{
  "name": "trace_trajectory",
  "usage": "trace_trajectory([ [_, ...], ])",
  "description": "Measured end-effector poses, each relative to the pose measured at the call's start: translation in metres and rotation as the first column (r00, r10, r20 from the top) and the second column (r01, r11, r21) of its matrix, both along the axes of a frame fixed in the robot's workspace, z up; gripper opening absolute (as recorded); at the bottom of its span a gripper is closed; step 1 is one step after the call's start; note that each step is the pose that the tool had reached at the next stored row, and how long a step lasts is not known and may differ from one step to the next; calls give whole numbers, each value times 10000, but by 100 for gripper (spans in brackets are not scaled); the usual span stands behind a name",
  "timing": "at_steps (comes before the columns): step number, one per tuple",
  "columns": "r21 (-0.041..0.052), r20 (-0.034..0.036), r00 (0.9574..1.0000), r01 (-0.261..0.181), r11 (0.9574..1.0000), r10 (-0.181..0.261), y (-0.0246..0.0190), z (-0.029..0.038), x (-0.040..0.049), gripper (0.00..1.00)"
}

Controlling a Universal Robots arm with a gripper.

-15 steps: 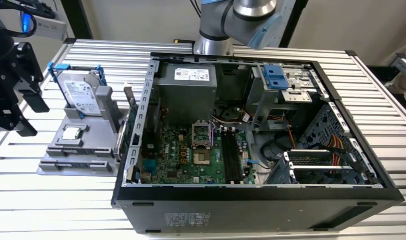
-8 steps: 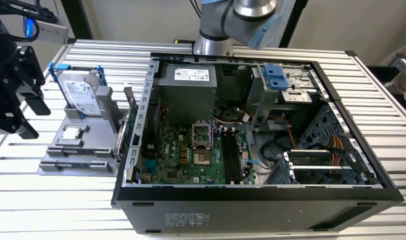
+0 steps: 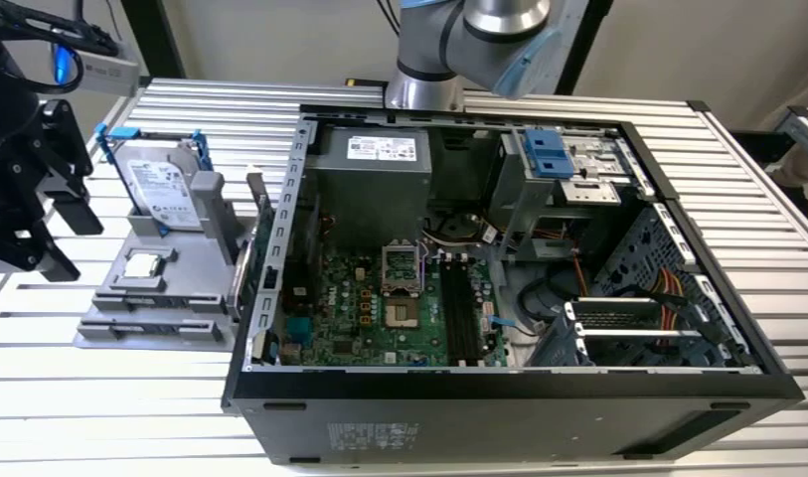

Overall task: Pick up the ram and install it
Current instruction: 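Pick up the ram and move it above insertion slot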

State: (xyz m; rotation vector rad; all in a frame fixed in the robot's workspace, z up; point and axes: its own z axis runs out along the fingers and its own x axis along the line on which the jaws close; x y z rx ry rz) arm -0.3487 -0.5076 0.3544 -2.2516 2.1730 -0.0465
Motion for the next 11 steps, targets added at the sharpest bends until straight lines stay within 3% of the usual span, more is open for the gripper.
trace_trajectory([
  [11,-70,0,10000,0,10000,0,0,-76,0,100],
])
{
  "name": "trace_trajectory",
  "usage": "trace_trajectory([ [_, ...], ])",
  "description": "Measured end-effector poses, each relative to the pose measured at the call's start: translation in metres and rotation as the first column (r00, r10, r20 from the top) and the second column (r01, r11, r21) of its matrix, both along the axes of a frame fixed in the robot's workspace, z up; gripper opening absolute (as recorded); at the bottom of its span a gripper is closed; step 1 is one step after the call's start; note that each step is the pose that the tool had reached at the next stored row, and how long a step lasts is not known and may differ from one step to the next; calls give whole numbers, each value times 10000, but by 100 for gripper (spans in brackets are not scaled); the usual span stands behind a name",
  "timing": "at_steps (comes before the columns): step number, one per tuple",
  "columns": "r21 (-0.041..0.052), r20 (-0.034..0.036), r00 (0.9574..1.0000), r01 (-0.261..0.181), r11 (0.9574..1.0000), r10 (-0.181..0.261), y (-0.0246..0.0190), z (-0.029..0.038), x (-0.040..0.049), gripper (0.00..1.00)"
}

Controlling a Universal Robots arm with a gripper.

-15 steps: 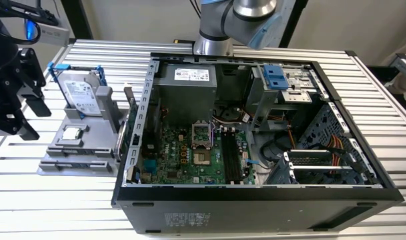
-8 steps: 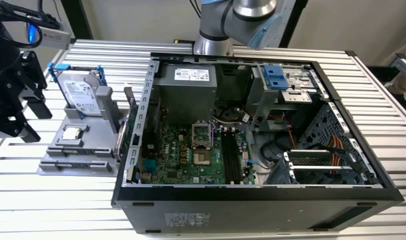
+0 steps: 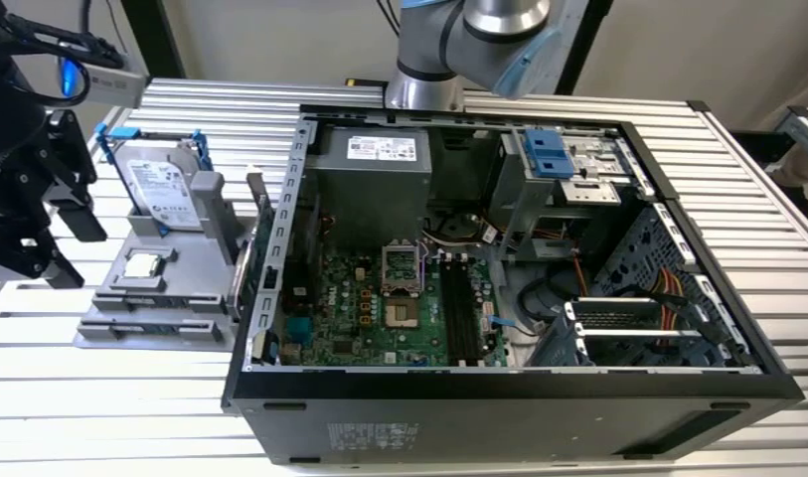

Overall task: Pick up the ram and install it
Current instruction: 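Pick up the ram and move it above insertion slot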

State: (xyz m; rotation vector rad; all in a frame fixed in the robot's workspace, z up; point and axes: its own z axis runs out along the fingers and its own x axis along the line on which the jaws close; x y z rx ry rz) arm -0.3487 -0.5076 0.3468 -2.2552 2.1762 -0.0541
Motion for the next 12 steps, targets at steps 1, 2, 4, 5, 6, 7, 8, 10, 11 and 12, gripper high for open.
trace_trajectory([
  [1,-2,0,10000,0,10000,0,0,-7,0,100],
  [2,-5,0,10000,0,10000,0,0,-14,0,100],
  [4,-8,0,10000,0,10000,0,0,-27,0,100],
  [5,-10,-1,10000,0,10000,0,0,-33,0,100],
  [6,-12,-1,10000,0,10000,0,0,-40,0,100],
  [7,-13,0,10000,0,10000,0,0,-46,0,100],
  [8,-16,-2,10000,0,10000,0,0,-51,0,100],
  [10,-20,0,10000,0,10000,0,0,-64,0,100],
  [11,-22,0,10000,0,10000,0,0,-69,0,100],
  [12,-24,0,10000,0,10000,0,0,-75,0,100],
])
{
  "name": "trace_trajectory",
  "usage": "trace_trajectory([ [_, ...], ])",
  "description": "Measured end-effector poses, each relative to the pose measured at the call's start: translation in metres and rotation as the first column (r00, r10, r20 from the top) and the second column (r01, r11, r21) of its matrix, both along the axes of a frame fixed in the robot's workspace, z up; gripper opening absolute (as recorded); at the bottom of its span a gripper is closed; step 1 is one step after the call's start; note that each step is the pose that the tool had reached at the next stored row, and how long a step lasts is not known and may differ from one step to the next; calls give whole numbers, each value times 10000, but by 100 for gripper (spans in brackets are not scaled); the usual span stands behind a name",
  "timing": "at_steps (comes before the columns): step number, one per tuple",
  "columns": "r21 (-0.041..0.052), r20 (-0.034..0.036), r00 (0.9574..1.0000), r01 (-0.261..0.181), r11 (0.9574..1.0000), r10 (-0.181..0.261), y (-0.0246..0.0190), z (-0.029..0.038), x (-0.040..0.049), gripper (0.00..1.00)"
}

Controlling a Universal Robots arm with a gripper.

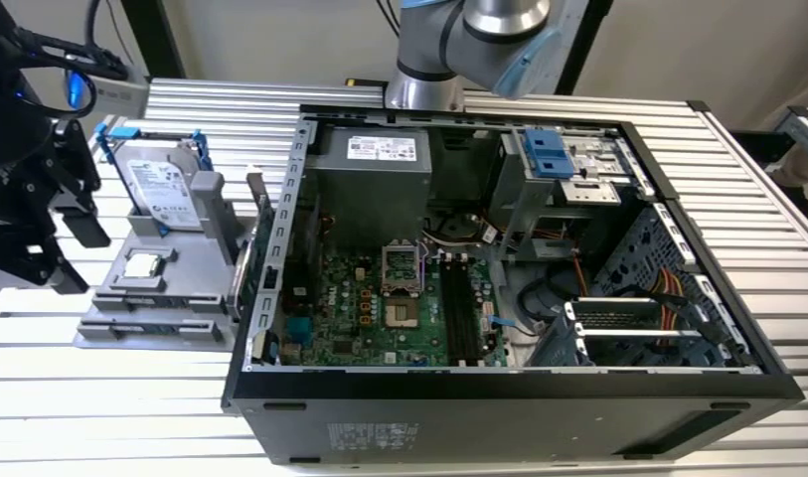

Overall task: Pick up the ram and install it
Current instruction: 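Pick up the ram and move it above insertion slot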

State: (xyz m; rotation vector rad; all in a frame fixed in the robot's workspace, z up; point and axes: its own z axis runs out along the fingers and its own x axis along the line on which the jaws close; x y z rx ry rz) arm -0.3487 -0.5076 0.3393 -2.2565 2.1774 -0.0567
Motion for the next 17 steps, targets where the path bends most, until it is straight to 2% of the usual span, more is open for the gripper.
trace_trajectory([
  [17,-19,0,10000,-1,10000,1,0,-94,0,100],
])
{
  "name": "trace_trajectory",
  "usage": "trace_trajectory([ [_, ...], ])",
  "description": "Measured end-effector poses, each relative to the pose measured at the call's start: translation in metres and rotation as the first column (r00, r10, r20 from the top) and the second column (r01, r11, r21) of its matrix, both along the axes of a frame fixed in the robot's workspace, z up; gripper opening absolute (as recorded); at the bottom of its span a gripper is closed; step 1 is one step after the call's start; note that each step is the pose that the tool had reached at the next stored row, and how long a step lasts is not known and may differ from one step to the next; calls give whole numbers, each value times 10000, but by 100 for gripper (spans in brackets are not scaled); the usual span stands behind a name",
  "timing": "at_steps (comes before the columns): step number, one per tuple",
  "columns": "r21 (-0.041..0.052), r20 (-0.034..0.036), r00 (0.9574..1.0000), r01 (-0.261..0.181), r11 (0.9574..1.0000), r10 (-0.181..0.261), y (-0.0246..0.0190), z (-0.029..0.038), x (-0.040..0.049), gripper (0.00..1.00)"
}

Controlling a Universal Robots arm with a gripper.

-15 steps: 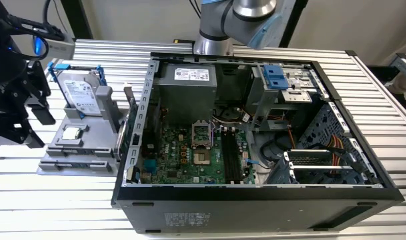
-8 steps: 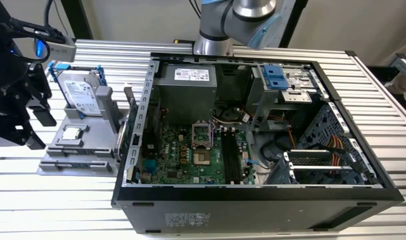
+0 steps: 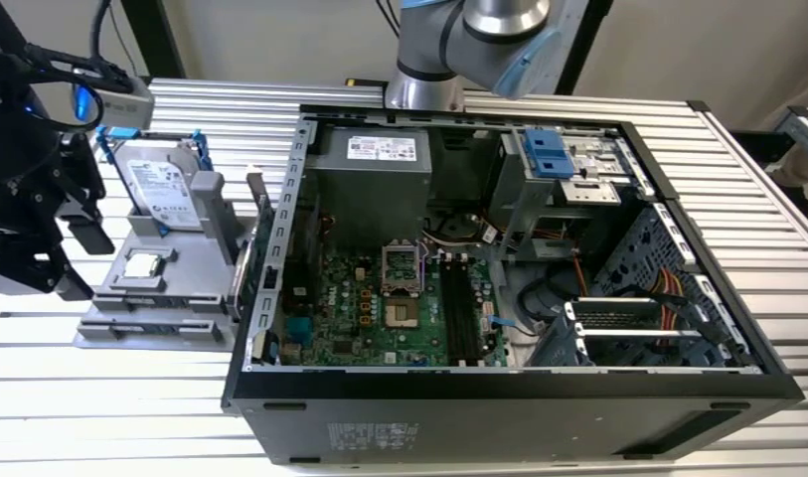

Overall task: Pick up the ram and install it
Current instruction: 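Pick up the ram and move it above insertion slot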

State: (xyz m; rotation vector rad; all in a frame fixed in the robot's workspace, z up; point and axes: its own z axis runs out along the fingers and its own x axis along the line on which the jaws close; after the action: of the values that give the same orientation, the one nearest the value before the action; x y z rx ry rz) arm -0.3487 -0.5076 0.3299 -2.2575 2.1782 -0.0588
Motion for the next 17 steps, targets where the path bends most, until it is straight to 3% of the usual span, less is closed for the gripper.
trace_trajectory([
  [17,0,-1,10000,2,10000,-2,20,-184,-1,100],
])
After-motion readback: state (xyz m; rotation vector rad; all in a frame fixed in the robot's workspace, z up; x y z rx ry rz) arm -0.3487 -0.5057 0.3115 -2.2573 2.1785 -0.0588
